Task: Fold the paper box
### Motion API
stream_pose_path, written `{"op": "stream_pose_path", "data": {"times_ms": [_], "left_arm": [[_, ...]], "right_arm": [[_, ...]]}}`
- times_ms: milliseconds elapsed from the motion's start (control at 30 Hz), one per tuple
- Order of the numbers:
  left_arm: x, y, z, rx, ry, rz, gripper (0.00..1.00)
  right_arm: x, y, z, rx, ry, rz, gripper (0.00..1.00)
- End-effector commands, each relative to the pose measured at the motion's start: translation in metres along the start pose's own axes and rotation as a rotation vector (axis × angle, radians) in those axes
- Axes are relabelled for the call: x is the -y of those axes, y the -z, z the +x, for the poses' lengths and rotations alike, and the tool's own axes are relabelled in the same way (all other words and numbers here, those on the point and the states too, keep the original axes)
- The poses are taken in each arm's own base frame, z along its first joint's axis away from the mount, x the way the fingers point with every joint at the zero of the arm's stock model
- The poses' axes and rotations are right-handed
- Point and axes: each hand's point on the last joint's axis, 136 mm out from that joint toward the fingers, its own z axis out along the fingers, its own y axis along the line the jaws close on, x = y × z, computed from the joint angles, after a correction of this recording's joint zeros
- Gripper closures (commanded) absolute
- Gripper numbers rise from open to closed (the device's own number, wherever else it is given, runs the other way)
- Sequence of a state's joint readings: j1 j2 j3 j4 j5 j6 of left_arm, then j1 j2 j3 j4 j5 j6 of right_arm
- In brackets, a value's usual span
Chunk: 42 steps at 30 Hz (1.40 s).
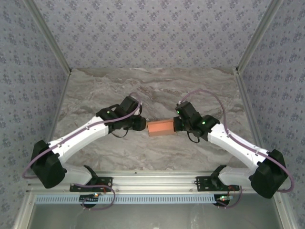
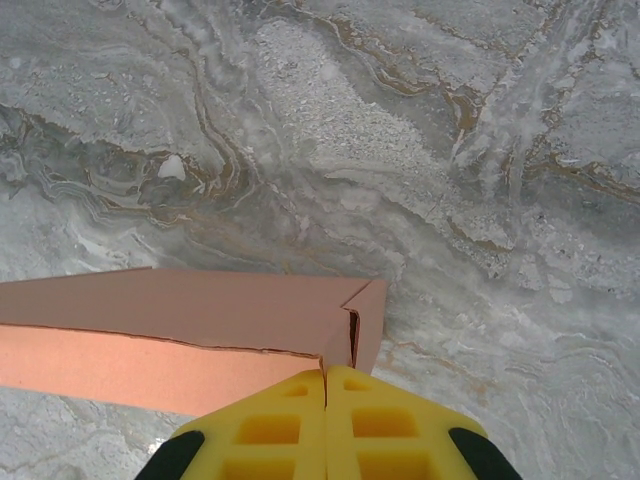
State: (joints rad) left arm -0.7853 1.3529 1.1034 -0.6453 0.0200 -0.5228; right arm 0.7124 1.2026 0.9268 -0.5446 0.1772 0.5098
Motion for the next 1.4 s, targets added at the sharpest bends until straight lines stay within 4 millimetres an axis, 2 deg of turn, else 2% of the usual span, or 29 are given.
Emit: {"op": "stream_pose_path", "data": {"times_ms": [0,100,233,467,700,900,1033,1167,1367], "left_arm": [[0.014,-0.007,-0.005,-0.013,-0.049,0.057,0.67],[0.021,-0.014,-0.006,-0.023,-0.069,0.089,0.67],[0.011,-0.020,-0.013,-0.006,-0.092,0.017,0.68],[0.002,-0.017,-0.030,0.055,-0.112,-0.056,0.68],[0.011,-0.036,-0.018,-0.024,-0.113,-0.016,0.75],[0.011,-0.037,-0.021,-0.011,-0.119,-0.041,0.78],[0.006,-0.033,-0.028,0.002,-0.134,-0.084,0.77],[0.002,-0.028,-0.031,0.010,-0.155,-0.110,0.72],[0.001,-0.038,-0.029,-0.009,-0.181,-0.120,0.71]], "right_arm": [[0.007,-0.002,0.004,-0.005,-0.045,0.046,0.93],[0.009,-0.002,0.005,-0.006,-0.063,0.056,0.93],[0.009,-0.001,0.006,-0.014,-0.064,0.056,0.93],[0.010,-0.001,0.008,-0.023,-0.063,0.061,0.93],[0.010,-0.002,0.008,-0.026,-0.079,0.063,0.93],[0.009,-0.002,0.008,-0.029,-0.080,0.060,0.93],[0.009,-0.002,0.008,-0.030,-0.075,0.060,0.93],[0.008,-0.003,0.008,-0.032,-0.073,0.059,0.93],[0.008,-0.003,0.009,-0.038,-0.072,0.055,0.93]]}}
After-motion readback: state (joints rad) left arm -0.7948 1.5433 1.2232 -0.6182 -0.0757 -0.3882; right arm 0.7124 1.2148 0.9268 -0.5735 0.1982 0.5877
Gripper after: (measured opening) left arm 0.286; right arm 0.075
